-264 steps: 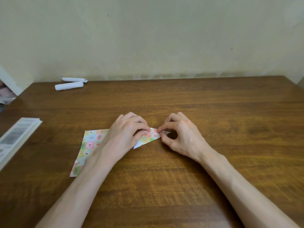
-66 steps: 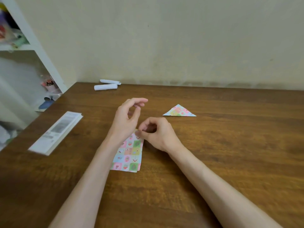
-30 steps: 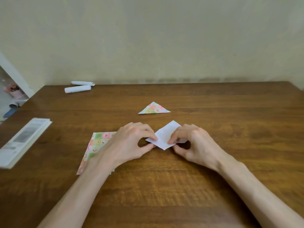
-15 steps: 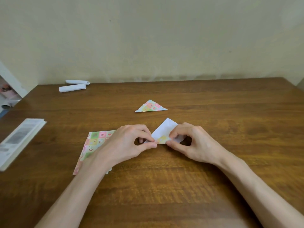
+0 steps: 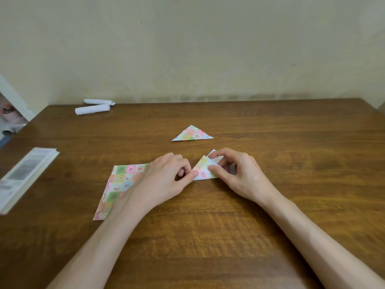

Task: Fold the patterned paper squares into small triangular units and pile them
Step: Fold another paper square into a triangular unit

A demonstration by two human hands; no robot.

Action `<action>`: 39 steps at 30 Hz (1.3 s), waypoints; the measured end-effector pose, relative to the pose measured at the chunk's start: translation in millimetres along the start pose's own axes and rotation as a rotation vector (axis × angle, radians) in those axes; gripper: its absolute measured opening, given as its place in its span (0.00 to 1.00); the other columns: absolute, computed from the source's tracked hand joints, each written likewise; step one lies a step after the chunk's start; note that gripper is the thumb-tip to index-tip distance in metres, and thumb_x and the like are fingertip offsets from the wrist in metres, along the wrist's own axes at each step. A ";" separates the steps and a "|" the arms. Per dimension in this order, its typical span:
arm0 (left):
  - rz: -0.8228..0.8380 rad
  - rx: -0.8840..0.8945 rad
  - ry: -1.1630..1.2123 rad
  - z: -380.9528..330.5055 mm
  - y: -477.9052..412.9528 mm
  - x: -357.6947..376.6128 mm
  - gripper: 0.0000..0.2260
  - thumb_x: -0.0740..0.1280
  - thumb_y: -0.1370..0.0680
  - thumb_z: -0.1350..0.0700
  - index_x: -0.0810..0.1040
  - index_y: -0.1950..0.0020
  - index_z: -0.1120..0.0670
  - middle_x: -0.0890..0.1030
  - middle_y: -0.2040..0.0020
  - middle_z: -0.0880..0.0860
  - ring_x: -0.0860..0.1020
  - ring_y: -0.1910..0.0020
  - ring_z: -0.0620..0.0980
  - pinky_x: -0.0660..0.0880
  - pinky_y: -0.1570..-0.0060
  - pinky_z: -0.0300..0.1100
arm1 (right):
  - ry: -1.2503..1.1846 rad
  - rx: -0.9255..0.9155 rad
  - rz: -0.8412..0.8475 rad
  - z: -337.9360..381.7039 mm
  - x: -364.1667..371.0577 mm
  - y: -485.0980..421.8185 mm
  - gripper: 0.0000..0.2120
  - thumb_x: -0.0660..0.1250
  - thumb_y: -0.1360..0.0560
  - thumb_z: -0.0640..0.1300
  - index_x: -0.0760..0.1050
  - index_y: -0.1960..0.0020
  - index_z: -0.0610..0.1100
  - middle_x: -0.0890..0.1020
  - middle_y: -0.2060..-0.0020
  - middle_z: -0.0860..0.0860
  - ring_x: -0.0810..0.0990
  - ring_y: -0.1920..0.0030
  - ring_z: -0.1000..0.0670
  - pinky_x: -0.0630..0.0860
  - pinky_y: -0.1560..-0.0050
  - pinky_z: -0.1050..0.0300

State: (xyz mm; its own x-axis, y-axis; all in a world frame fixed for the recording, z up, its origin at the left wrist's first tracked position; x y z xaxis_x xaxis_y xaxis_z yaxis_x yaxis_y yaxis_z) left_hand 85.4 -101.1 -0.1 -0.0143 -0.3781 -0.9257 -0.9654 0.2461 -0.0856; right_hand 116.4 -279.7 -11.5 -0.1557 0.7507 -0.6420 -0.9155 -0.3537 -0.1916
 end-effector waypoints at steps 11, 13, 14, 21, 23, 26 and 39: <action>0.027 -0.096 -0.059 4.3 -3.6 -0.7 0.15 0.66 0.22 0.34 0.79 0.58 0.43 0.74 0.59 0.41 0.72 0.55 0.41 0.66 0.58 0.40 | 0.065 0.017 0.020 -2.5 5.1 -5.7 0.10 0.73 0.23 0.49 0.76 0.46 0.60 0.80 0.63 0.59 0.78 0.61 0.54 0.80 0.51 0.47; 0.049 -0.142 -0.053 7.6 -5.0 0.2 0.14 0.67 0.23 0.34 0.81 0.57 0.42 0.74 0.59 0.41 0.74 0.53 0.42 0.68 0.55 0.41 | 0.064 0.019 0.025 -3.1 6.2 -5.8 0.09 0.73 0.23 0.49 0.76 0.47 0.60 0.80 0.64 0.58 0.78 0.62 0.54 0.80 0.51 0.46; 0.057 -0.163 -0.048 8.5 -5.9 0.2 0.14 0.68 0.23 0.33 0.81 0.57 0.42 0.74 0.59 0.41 0.74 0.52 0.42 0.69 0.54 0.42 | 0.067 0.024 0.024 -3.4 6.6 -6.0 0.08 0.73 0.23 0.49 0.77 0.47 0.60 0.80 0.64 0.58 0.78 0.62 0.54 0.80 0.51 0.46; 0.047 -0.236 -0.064 11.3 -5.3 -4.2 0.17 0.69 0.25 0.32 0.83 0.58 0.44 0.77 0.60 0.42 0.76 0.55 0.43 0.70 0.56 0.43 | 0.106 0.052 0.025 -1.9 9.0 -6.0 0.03 0.71 0.22 0.48 0.82 0.51 0.57 0.79 0.65 0.57 0.76 0.63 0.55 0.78 0.54 0.50; 0.040 -0.240 -0.078 11.4 -5.0 -5.1 0.17 0.69 0.25 0.31 0.82 0.60 0.43 0.77 0.61 0.42 0.76 0.54 0.43 0.70 0.56 0.43 | 0.114 0.054 0.026 -0.6 9.0 -6.0 0.04 0.71 0.22 0.48 0.83 0.51 0.56 0.80 0.64 0.56 0.76 0.62 0.55 0.78 0.55 0.50; 0.030 -0.244 -0.097 11.5 -4.6 -7.4 0.18 0.69 0.26 0.30 0.78 0.64 0.43 0.77 0.62 0.41 0.76 0.54 0.44 0.71 0.55 0.43 | 0.127 0.064 0.022 -0.4 8.5 -5.3 0.04 0.71 0.22 0.48 0.83 0.50 0.56 0.79 0.64 0.57 0.76 0.62 0.55 0.77 0.55 0.51; 0.045 -0.241 -0.056 13.7 -3.7 -6.5 0.16 0.70 0.26 0.32 0.78 0.64 0.42 0.77 0.61 0.41 0.75 0.53 0.43 0.71 0.56 0.43 | 0.189 0.076 0.016 4.6 9.0 -2.1 0.06 0.69 0.20 0.48 0.82 0.48 0.58 0.77 0.58 0.58 0.74 0.57 0.57 0.74 0.53 0.51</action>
State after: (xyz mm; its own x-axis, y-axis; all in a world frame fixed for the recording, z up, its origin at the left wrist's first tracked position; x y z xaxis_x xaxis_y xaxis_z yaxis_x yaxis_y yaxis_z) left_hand 92.6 -87.3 1.1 -0.0503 -0.3201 -0.9460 -0.9985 0.0385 0.0401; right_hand 115.2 -269.6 -13.4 -0.1044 0.6249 -0.7737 -0.9399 -0.3163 -0.1286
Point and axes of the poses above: each hand's wrist, its own y-axis away from the middle knuckle, its own x-axis out of the palm, z = x × y, the point moved 9 cm from there along -y, towards the middle knuckle
